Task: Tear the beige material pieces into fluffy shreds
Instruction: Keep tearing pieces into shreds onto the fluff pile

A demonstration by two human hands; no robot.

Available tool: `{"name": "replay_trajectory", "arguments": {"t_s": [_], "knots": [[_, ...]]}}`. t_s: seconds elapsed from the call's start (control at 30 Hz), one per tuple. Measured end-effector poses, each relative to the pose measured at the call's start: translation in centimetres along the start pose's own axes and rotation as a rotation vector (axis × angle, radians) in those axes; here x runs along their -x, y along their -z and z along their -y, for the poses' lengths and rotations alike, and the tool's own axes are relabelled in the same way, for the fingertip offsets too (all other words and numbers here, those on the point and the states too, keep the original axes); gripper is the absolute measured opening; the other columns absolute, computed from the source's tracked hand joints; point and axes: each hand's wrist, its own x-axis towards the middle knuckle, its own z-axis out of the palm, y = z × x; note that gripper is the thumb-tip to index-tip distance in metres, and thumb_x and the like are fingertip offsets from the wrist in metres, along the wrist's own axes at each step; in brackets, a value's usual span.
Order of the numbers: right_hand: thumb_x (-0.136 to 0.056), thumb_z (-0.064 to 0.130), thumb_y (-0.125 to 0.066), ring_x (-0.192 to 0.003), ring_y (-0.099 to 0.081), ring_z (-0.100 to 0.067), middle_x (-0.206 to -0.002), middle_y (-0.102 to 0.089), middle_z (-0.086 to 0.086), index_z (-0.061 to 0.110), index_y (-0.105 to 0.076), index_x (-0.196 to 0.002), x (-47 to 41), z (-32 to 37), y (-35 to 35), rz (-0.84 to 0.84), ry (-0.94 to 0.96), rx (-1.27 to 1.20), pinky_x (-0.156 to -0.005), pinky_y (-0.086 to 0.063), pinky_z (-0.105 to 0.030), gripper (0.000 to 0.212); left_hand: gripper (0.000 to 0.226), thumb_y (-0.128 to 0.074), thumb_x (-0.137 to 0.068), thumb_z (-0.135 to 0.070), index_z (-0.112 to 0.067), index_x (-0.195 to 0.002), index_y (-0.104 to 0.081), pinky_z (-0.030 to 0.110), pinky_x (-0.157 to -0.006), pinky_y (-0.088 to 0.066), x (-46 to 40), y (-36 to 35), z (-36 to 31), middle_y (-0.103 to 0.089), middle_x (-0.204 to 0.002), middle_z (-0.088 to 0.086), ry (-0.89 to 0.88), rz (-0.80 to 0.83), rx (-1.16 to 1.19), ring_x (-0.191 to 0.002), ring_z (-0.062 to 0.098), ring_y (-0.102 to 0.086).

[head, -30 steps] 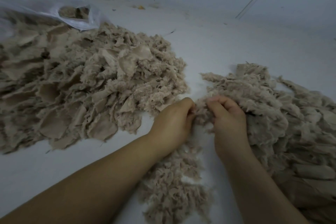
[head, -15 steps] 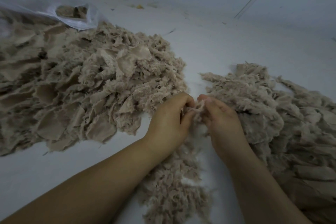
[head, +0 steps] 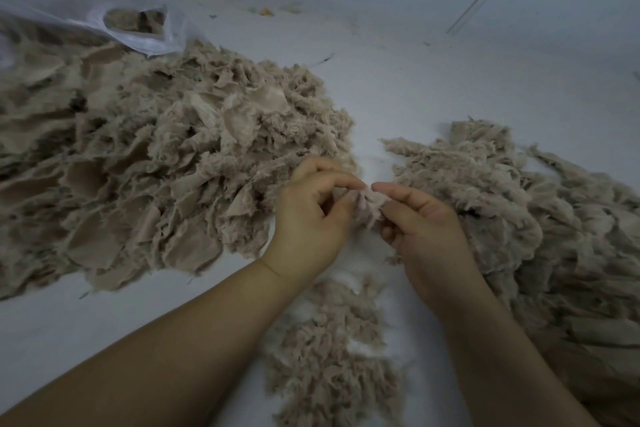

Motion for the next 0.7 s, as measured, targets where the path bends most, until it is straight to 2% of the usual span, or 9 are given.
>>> {"name": "replay_trajectory", "arguments": {"t_s": [0.1,0.2,0.27,0.33,0.4,0.47,0.53,0.6,0.7], "knots": [[-0.097,0.012,-0.062,-0.064,-0.058,-0.008,-0.073,-0.069,-0.002,0.019,-0.080,-0.094,-0.01,-0.14,-0.05,0.001,0.028,-0.011,-0.060,-0.051,-0.018,0.019,0.019,-0.063,-0.089,0.004,-0.013,-0.088,-0.072,0.025,-0.066,-0.052,-0.02,-0.22,-0.02,-0.063,-0.091,0.003,0.137,-0.045,0.112,-0.071,0.013,-0.061],[-0.089,0.026,-0.072,-0.077,-0.065,-0.014,-0.087,-0.073,-0.006,0.024,-0.080,-0.098,0.03,-0.16,-0.05,0.039,0.027,-0.038,-0.069,-0.055,-0.023,0.012,0.021,-0.057,-0.093,0.005,-0.011,-0.088,-0.069,0.013,-0.051,-0.042,-0.05,-0.39,-0.17,-0.063,-0.064,-0.011,0.259,-0.032,0.272,-0.050,-0.002,-0.053],[-0.084,0.023,-0.075,-0.078,-0.062,-0.018,-0.086,-0.067,-0.010,0.026,-0.079,-0.102,0.03,-0.09,-0.03,0.072,0.008,-0.040,-0.072,-0.055,-0.024,0.018,0.019,-0.052,-0.095,0.006,-0.006,-0.089,-0.066,0.010,-0.046,-0.038,-0.07,-0.36,-0.29,-0.059,-0.054,-0.012,0.313,-0.019,0.361,-0.041,-0.003,-0.048],[-0.079,0.019,-0.072,-0.073,-0.052,-0.023,-0.077,-0.056,-0.010,0.027,-0.078,-0.104,-0.01,-0.08,0.02,0.066,0.003,-0.006,-0.070,-0.051,-0.026,0.027,0.019,-0.049,-0.097,0.005,-0.004,-0.089,-0.063,0.013,-0.041,-0.035,-0.06,-0.24,-0.44,-0.058,-0.053,-0.009,0.345,-0.013,0.403,-0.036,0.000,-0.042],[-0.083,0.012,-0.073,-0.069,-0.046,-0.023,-0.070,-0.053,-0.009,0.028,-0.078,-0.104,0.12,-0.12,-0.07,0.062,0.025,0.040,-0.068,-0.048,-0.029,0.027,0.017,-0.048,-0.098,0.002,-0.001,-0.088,-0.061,0.018,-0.037,-0.029,-0.01,-0.19,-0.32,-0.052,-0.050,-0.004,0.381,-0.006,0.445,-0.033,0.005,-0.034],[-0.090,0.010,-0.071,-0.065,-0.057,-0.016,-0.073,-0.067,-0.006,0.023,-0.080,-0.097,0.34,-0.10,-0.25,0.044,0.045,0.047,-0.066,-0.051,-0.022,0.017,0.020,-0.050,-0.099,-0.006,0.009,-0.087,-0.057,0.019,-0.037,-0.025,-0.04,-0.17,-0.19,-0.045,-0.046,-0.002,0.396,-0.004,0.485,-0.033,0.008,-0.030],[-0.093,0.013,-0.069,-0.065,-0.064,-0.008,-0.076,-0.074,-0.003,0.018,-0.079,-0.091,0.46,0.01,-0.42,0.008,0.052,0.037,-0.062,-0.052,-0.017,0.011,0.027,-0.060,-0.093,-0.016,0.009,-0.085,-0.056,0.020,-0.037,-0.029,-0.07,-0.22,-0.11,-0.045,-0.051,0.000,0.374,-0.006,0.470,-0.036,0.007,-0.033],[-0.095,0.016,-0.066,-0.062,-0.062,-0.006,-0.072,-0.072,-0.001,0.018,-0.078,-0.092,0.42,-0.04,-0.45,-0.031,0.045,0.032,-0.057,-0.050,-0.017,0.013,0.015,-0.069,-0.086,-0.010,-0.002,-0.081,-0.057,0.016,-0.042,-0.034,-0.06,-0.27,0.09,-0.050,-0.055,-0.003,0.359,0.012,0.432,-0.041,0.003,-0.040],[-0.101,0.017,-0.057,-0.055,-0.056,-0.006,-0.064,-0.063,0.004,0.020,-0.079,-0.092,0.15,-0.09,-0.21,-0.105,0.020,-0.022,-0.053,-0.048,-0.018,0.024,0.013,-0.066,-0.086,0.006,-0.005,-0.084,-0.058,0.015,-0.038,-0.035,0.00,-0.20,0.35,-0.052,-0.052,-0.008,0.407,0.079,0.506,-0.037,0.002,-0.041]]}}
